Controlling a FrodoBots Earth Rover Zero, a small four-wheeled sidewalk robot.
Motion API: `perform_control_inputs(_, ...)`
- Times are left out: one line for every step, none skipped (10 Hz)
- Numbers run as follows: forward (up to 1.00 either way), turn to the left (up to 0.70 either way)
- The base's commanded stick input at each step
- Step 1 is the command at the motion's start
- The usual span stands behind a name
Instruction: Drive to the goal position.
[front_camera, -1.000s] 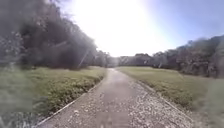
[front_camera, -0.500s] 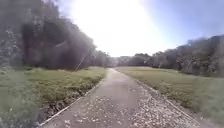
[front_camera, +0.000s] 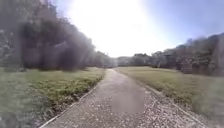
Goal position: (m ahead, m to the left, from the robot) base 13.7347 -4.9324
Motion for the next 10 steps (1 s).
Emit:
perform_control_inputs(0.5,0.0)
perform_control_inputs(0.5,0.0)
perform_control_inputs(0.5,0.0)
perform_control_inputs(0.5,0.0)
perform_control_inputs(0.5,0.0)
perform_control_inputs(0.5,0.0)
perform_control_inputs(0.5,0.0)
perform_control_inputs(0.5,0.0)
perform_control_inputs(0.5,0.0)
perform_control_inputs(0.5,0.0)
